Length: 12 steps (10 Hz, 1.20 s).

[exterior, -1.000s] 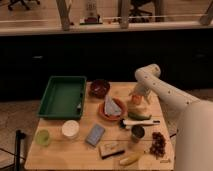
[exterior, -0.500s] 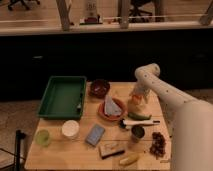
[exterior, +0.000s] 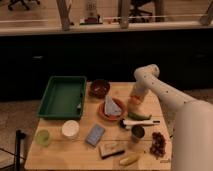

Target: Place apple in paper cup

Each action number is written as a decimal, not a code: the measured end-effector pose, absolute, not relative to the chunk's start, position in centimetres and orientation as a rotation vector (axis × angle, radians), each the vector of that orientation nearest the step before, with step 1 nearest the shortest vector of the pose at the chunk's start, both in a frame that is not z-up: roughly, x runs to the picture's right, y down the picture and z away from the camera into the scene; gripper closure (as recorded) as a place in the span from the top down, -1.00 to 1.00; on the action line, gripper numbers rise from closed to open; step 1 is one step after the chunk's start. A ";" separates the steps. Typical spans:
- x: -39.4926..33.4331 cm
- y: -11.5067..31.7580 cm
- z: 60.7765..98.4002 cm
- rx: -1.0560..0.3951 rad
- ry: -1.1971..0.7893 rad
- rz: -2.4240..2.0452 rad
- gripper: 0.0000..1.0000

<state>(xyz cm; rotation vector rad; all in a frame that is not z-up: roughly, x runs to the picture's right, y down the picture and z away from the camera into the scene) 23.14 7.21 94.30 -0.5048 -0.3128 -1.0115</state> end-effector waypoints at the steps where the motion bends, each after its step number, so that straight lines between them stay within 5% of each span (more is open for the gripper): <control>1: 23.0 6.9 93.9 -0.495 -0.310 -1.015 -1.00; 12: 18.5 3.3 88.7 -0.393 -0.345 -1.167 -1.00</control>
